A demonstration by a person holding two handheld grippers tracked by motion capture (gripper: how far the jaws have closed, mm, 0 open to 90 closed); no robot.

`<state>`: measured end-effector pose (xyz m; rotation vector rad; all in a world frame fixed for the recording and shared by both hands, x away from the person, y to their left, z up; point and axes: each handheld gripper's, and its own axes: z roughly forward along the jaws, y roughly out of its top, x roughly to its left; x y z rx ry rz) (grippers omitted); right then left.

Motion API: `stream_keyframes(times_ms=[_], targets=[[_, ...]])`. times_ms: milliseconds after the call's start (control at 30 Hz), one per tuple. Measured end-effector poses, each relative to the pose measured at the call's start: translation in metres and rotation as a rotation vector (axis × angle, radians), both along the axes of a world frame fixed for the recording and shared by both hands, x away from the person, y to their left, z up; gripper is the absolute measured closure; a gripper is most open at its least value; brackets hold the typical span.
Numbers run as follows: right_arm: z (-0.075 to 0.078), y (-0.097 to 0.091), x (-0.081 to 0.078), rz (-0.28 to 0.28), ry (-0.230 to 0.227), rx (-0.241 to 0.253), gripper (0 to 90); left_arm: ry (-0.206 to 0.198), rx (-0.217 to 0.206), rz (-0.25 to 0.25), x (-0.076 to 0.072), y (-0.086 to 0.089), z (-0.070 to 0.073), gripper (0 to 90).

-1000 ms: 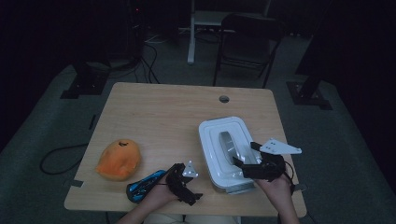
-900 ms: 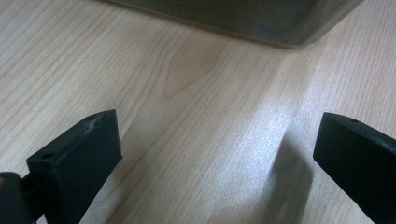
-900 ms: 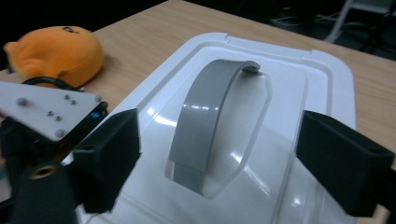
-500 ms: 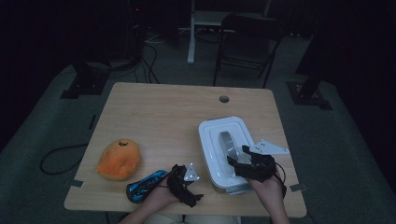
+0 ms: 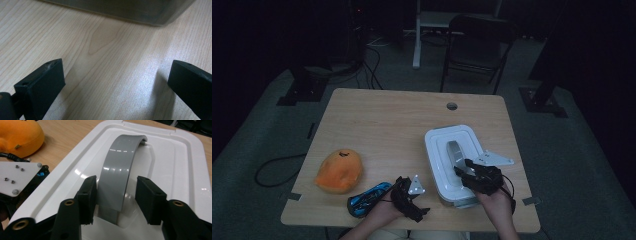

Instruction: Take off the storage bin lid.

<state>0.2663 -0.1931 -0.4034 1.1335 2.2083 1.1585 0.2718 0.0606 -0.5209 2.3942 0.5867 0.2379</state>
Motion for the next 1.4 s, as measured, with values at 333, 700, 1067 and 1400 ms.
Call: stream_keyframes(times_ms=[333,700,1067,1400], targets=[[-0.001,0.004,-0.004,-0.010,0.008,0.028,65.7,-0.001,-0.002,0.005,-0.001,0.000,0.000,1.4],[0.003,-0.006,-0.001,-0.010,0.010,0.107,68.8,-0.003,-0.005,0.006,-0.001,0.000,0.000,1.4],[0.025,-0.014,-0.002,-0.013,-0.044,0.132,68.9,-0.004,-0.010,0.009,-0.001,0.000,-0.001,1.4],[0.044,-0.028,0.007,-0.060,-0.106,0.133,68.9,-0.004,-0.010,0.007,-0.001,0.000,-0.001,1.4]])
